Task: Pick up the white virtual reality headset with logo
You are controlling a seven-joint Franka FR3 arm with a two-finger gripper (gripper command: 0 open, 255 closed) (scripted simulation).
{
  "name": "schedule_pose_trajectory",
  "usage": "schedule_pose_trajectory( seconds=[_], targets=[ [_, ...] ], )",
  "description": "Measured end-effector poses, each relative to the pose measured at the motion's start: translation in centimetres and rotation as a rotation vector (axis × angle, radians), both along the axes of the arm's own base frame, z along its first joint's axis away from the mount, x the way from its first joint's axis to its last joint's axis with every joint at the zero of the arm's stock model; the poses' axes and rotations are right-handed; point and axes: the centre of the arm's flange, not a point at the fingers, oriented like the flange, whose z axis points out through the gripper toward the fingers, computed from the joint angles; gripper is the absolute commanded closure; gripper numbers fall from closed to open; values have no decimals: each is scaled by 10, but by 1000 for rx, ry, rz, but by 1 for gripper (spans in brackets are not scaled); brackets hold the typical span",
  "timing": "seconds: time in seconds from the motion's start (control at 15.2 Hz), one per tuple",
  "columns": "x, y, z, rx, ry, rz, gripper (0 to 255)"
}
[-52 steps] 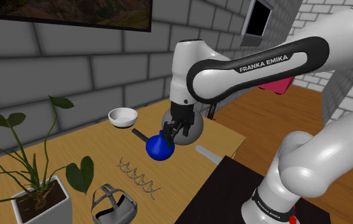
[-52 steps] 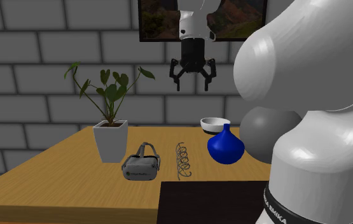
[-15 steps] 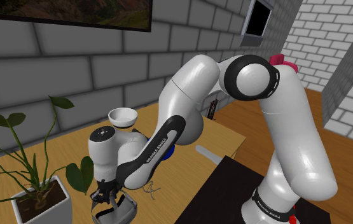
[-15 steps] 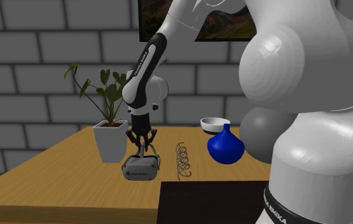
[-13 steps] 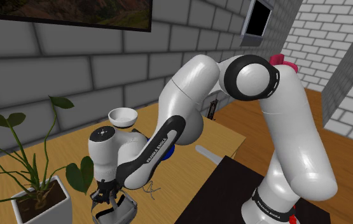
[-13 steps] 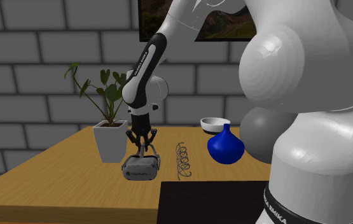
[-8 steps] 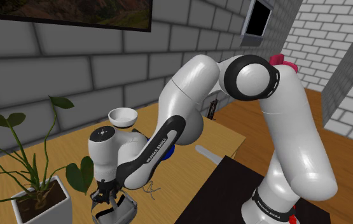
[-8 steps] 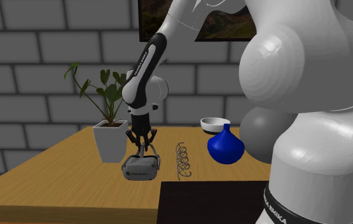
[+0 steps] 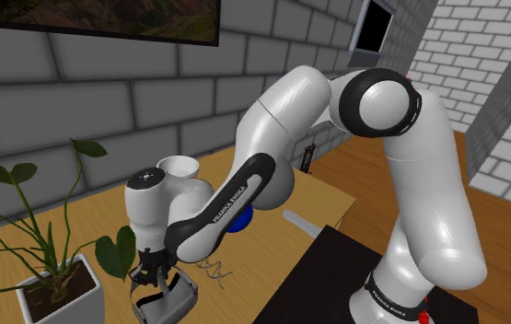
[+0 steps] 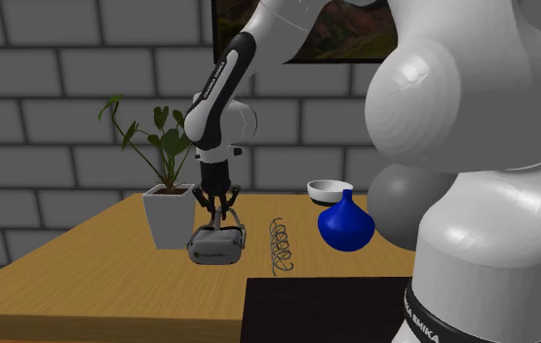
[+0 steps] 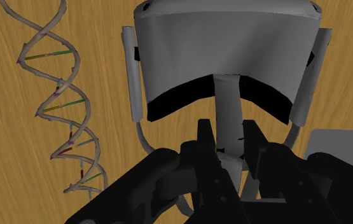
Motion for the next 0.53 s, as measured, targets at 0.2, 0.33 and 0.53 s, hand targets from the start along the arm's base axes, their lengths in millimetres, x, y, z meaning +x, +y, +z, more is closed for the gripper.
schedule_pose_trajectory(
  seconds=[0.2, 0.33, 0.53],
  targets=[
    [-1, -1, 15, 0, 0, 0, 255],
    [0, 0, 25, 0, 0, 0, 255],
    [-1, -1, 39, 0, 0, 0, 255]
  ],
)
